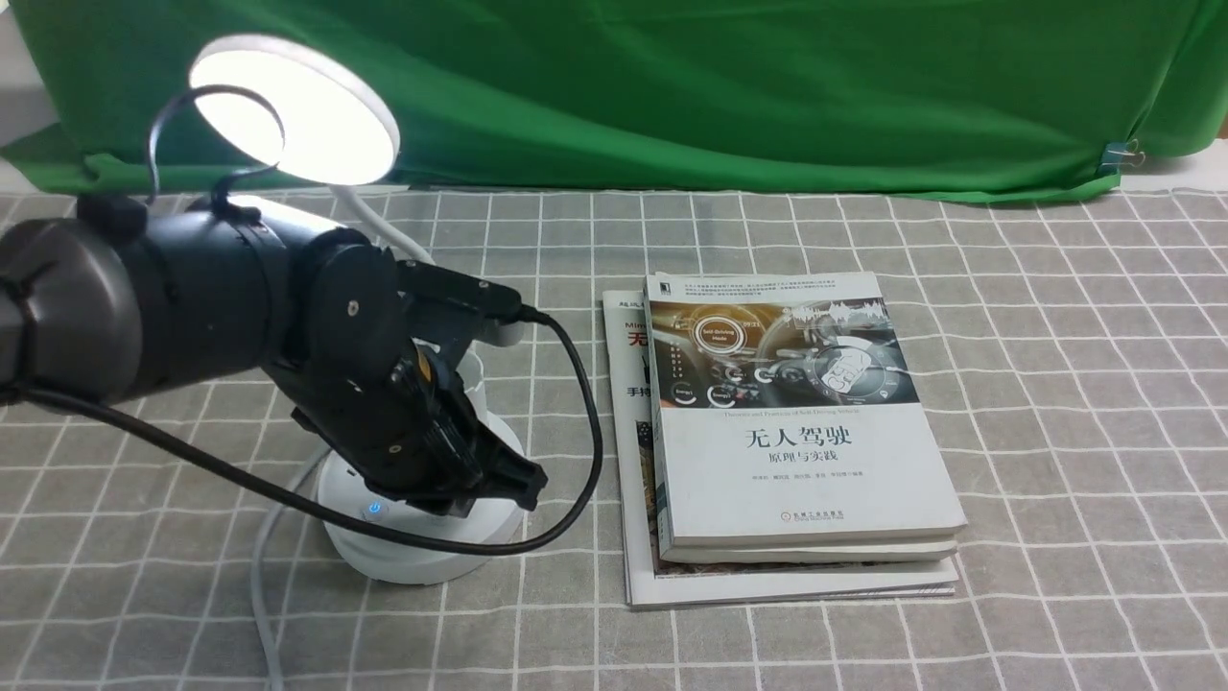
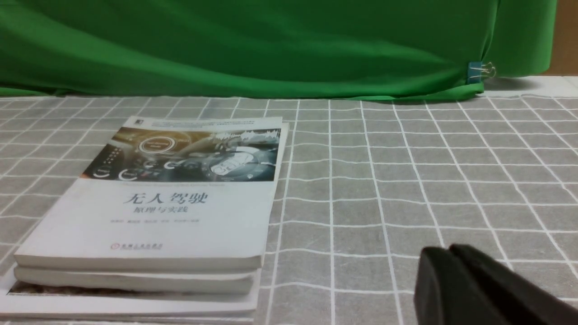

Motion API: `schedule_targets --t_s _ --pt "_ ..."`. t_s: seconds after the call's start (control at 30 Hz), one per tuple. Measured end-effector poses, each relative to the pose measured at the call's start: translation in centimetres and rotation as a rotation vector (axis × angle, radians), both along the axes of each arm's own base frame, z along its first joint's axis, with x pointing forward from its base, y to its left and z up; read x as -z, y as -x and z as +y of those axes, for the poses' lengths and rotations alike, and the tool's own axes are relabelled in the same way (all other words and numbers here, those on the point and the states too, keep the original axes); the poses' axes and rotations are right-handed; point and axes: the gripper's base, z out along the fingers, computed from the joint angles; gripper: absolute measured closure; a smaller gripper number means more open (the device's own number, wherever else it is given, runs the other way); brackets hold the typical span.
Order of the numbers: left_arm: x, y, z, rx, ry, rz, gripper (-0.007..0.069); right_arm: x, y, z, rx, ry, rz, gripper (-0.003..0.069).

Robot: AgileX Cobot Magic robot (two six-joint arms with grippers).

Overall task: Turn off the desk lamp on the grey coffee tablecloth by hand.
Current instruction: 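Press the power button on the round power strip under the lamp with the left gripper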

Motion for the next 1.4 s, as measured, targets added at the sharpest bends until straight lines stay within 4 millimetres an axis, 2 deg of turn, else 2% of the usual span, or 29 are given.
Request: schedule_targets --t_s 0.23,0.67,0.97,1.2,1.4 --pt "1.2 -0.3 0.0 0.007 -0.032 0.025 0.0629 0.0 0.0 0.0 0.0 0.0 0.0 0.0617" --pt "1.1 -0.4 0.3 0.007 -0.062 0.01 0.0629 0.0 0.0 0.0 0.0 0.0 0.0 0.0617" --pt "2.1 -0.8 0.1 -0.002 -0.075 0.043 0.0629 0.0 0.0 0.0 0.0 0.0 0.0 0.0617" --pt "1.5 -0.8 0.1 -0.005 -0.068 0.031 0.0629 0.0 0.0 0.0 0.0 0.0 0.0 0.0617" --pt "0.2 -0.4 0.3 -0.013 -0.053 0.007 0.0629 0.0 0.0 0.0 0.0 0.0 0.0 0.0617"
